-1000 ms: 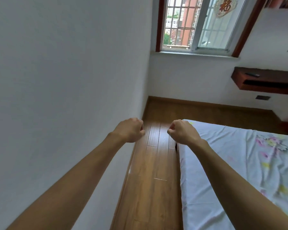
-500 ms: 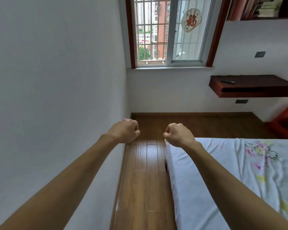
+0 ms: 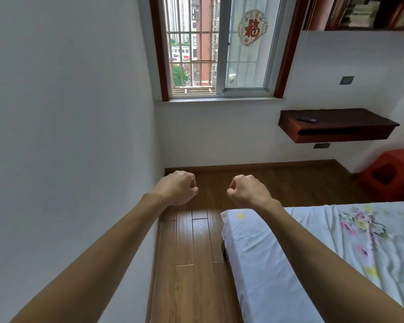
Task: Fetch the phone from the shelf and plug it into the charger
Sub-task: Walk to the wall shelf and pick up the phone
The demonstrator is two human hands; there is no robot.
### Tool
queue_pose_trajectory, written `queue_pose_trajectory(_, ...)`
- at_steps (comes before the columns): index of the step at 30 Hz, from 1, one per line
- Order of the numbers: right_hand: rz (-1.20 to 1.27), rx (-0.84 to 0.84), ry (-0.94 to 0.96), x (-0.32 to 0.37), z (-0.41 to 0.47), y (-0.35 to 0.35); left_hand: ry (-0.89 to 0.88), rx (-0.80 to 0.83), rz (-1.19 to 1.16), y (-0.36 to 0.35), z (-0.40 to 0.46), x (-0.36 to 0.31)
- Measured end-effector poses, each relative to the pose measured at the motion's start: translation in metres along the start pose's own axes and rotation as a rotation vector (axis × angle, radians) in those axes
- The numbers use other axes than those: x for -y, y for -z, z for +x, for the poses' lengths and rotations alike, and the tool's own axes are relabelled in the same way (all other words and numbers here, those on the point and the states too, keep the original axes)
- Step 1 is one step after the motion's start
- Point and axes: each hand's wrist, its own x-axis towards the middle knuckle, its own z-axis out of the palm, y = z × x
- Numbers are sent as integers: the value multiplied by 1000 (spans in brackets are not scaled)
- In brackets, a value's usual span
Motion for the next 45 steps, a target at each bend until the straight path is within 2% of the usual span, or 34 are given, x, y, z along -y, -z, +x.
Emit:
queue_pose_trajectory(7, -2, -47, -56, 28, 105, 5, -48, 3, 26, 20, 103, 58)
queue_pose_trajectory(17, 12, -44, -149, 14, 239, 2, -135, 49, 6, 14, 247, 83)
queue_pose_trajectory(27, 53, -95, -238, -50, 411, 32, -183, 77, 34, 21, 451, 70)
queue_pose_trajectory(38, 18, -114, -399, -136, 565, 45, -336, 120, 20, -6, 654, 46)
queue_pose_trajectory(45, -3, -160, -524, -176, 685, 55, -485, 151, 29, -23, 815, 43)
